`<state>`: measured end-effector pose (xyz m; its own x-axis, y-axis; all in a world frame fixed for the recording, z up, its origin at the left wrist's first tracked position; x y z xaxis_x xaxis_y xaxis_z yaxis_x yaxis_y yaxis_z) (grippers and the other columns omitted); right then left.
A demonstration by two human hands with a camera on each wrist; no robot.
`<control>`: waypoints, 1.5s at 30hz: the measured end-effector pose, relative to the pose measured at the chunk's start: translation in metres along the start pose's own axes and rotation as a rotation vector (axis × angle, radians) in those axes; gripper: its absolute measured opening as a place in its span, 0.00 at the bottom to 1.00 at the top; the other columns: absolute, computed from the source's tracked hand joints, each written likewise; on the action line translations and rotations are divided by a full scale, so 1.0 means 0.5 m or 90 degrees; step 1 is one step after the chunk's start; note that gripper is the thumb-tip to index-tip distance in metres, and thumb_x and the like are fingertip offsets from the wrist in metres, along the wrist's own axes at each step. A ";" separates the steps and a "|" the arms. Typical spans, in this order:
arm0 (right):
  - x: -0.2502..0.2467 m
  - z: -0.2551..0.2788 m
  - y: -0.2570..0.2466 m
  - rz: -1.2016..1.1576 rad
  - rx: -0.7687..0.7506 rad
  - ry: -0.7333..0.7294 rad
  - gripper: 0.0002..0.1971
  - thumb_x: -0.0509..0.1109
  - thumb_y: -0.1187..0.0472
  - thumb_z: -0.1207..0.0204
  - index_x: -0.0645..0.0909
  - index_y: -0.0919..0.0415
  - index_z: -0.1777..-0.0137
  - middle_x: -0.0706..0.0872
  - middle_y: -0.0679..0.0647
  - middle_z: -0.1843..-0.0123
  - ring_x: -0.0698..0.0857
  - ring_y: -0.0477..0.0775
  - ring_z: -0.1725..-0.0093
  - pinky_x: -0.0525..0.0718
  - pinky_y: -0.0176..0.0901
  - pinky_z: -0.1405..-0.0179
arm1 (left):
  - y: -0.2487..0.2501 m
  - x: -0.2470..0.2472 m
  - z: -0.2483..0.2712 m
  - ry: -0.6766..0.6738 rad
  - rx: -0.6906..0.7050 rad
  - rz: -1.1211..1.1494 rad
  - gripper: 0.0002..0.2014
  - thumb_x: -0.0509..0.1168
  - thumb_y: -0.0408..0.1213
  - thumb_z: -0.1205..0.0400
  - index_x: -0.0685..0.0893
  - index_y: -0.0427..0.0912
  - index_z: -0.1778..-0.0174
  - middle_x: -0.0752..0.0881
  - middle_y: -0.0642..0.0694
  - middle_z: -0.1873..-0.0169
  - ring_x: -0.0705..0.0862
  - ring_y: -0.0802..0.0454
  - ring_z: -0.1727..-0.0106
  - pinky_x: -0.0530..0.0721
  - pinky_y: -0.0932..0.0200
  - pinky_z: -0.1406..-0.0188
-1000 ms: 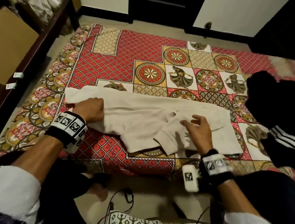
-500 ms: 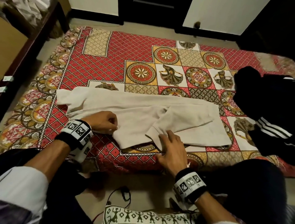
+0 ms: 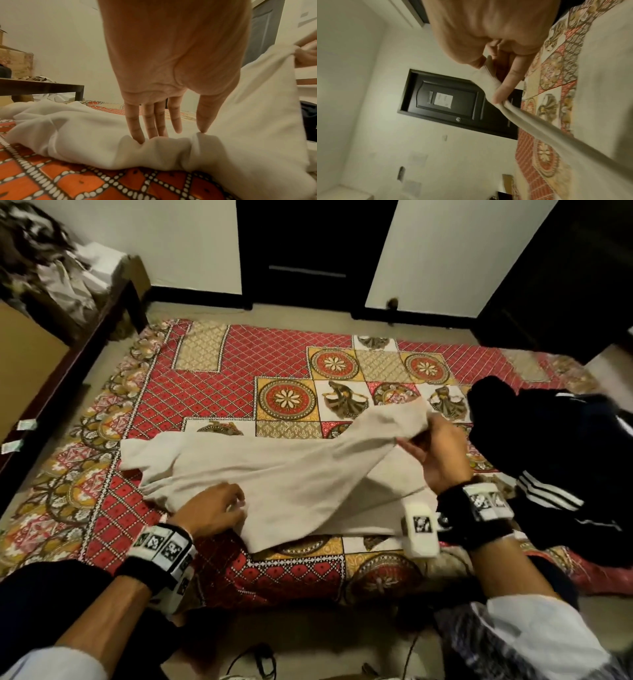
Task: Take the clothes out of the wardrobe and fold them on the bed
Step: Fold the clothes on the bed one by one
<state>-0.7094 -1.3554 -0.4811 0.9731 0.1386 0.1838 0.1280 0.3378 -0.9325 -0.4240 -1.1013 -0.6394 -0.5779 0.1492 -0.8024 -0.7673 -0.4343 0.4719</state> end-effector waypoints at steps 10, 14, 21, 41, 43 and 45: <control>0.155 0.040 -0.175 0.078 -0.086 -0.148 0.15 0.78 0.71 0.25 0.84 0.69 0.38 0.89 0.66 0.36 0.89 0.60 0.41 0.89 0.49 0.39 | 0.051 0.012 0.070 0.118 -0.112 -0.061 0.28 0.50 0.64 0.38 0.80 0.47 0.56 0.79 0.45 0.53 0.80 0.41 0.44 0.82 0.47 0.46; 0.229 0.071 -0.194 0.088 -0.110 -0.139 0.13 0.75 0.68 0.20 0.85 0.66 0.37 0.93 0.58 0.45 0.93 0.51 0.53 0.90 0.39 0.56 | 0.060 0.035 0.103 0.118 -0.178 -0.094 0.35 0.61 0.73 0.31 0.81 0.45 0.43 0.80 0.45 0.44 0.79 0.43 0.37 0.83 0.49 0.41; 0.349 0.118 -0.203 0.083 -0.144 -0.187 0.02 0.73 0.66 0.17 0.87 0.61 0.48 0.95 0.58 0.49 0.94 0.55 0.50 0.93 0.43 0.54 | 0.102 0.053 0.099 0.196 -0.153 -0.076 0.28 0.66 0.63 0.30 0.82 0.40 0.50 0.86 0.41 0.55 0.88 0.36 0.54 0.87 0.46 0.61; 0.259 -0.121 -0.130 0.025 -0.059 -0.165 0.15 0.70 0.62 0.15 0.85 0.54 0.29 0.93 0.56 0.41 0.93 0.55 0.46 0.93 0.49 0.47 | 0.122 0.059 0.045 0.305 -0.048 -0.124 0.20 0.79 0.46 0.37 0.79 0.42 0.59 0.80 0.44 0.65 0.79 0.42 0.62 0.77 0.49 0.65; 0.229 -0.141 -0.126 0.015 -0.053 -0.142 0.15 0.70 0.62 0.15 0.84 0.54 0.30 0.93 0.57 0.39 0.93 0.57 0.41 0.92 0.52 0.42 | 0.117 0.067 0.039 0.266 -0.051 -0.126 0.20 0.80 0.44 0.40 0.79 0.43 0.60 0.81 0.44 0.67 0.80 0.41 0.66 0.75 0.51 0.69; 0.182 -0.164 -0.119 -0.003 -0.041 -0.104 0.15 0.70 0.63 0.15 0.84 0.55 0.30 0.93 0.57 0.40 0.93 0.56 0.43 0.92 0.51 0.43 | 0.112 0.076 0.033 0.230 -0.055 -0.132 0.19 0.79 0.48 0.37 0.80 0.44 0.61 0.83 0.45 0.70 0.83 0.39 0.69 0.73 0.53 0.71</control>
<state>-0.6129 -1.4393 -0.4346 0.9291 0.2891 0.2309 0.1492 0.2783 -0.9488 -0.4935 -1.1052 -0.6372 -0.2678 -0.0733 -0.9607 -0.8222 -0.5025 0.2675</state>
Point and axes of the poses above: each hand's wrist, its own z-axis away from the middle knuckle, its own x-axis out of the palm, y = z × x, the point moved 6 cm from there along -z, towards the middle knuckle
